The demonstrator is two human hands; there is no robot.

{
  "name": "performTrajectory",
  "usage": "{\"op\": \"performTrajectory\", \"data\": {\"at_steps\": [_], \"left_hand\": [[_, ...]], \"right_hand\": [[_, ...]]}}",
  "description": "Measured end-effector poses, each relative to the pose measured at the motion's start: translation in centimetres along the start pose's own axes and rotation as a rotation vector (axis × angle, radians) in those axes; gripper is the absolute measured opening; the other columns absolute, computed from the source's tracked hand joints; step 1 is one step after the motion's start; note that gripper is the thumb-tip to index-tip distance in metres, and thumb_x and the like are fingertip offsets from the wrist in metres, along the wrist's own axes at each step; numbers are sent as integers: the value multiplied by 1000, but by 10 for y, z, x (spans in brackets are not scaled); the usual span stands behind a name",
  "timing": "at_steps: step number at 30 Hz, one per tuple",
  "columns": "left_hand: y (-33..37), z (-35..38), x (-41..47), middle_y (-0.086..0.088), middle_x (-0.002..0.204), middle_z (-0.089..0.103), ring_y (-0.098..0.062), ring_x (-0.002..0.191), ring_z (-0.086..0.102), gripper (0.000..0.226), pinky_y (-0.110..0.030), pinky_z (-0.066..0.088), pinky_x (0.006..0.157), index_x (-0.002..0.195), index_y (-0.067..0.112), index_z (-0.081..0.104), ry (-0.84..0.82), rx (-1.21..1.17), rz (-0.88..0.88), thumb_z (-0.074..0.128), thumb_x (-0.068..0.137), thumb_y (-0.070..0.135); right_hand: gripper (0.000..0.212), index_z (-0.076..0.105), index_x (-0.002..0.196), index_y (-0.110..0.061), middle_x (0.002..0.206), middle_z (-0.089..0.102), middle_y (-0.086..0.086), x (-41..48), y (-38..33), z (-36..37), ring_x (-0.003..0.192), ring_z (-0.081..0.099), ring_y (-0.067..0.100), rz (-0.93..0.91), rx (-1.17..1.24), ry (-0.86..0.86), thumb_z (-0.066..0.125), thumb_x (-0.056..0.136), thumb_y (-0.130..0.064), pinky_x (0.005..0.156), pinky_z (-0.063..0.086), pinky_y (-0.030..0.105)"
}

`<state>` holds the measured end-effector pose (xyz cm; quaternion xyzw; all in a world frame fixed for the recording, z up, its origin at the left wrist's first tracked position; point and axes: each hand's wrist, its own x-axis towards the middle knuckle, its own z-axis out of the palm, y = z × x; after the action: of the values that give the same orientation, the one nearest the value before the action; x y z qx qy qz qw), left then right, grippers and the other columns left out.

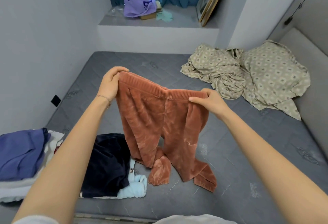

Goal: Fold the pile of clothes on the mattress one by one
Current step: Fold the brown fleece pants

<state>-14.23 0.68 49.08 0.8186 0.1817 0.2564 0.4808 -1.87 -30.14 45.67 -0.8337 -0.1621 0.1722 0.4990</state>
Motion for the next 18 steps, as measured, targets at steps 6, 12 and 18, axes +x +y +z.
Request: {"op": "performTrajectory", "data": {"at_steps": [6,12,18], "left_hand": [[-4,1,6,8,90,57,-1,82,50,34,-9,39,70,85,19,59,-66,3,-37,32,92,-1],[-12,1,3,11,92,55,-5,85,52,15,-20,41,73,89,29,55,-242,-69,-200,67,87,36],[2,-3,17,8,92,68,0,81,64,24,-10,48,64,101,21,64,-149,-122,-205,77,80,21]], "right_hand": [[10,73,86,-18,78,73,-4,6,-1,-9,74,67,9,114,85,-114,78,79,-22,73,49,26],[17,71,89,-14,85,75,1,11,-3,-23,76,70,11,189,211,-143,75,81,-29,68,52,23],[25,71,105,-8,88,75,5,21,-28,-36,79,71,15,193,537,9,74,82,-17,70,56,24]]}}
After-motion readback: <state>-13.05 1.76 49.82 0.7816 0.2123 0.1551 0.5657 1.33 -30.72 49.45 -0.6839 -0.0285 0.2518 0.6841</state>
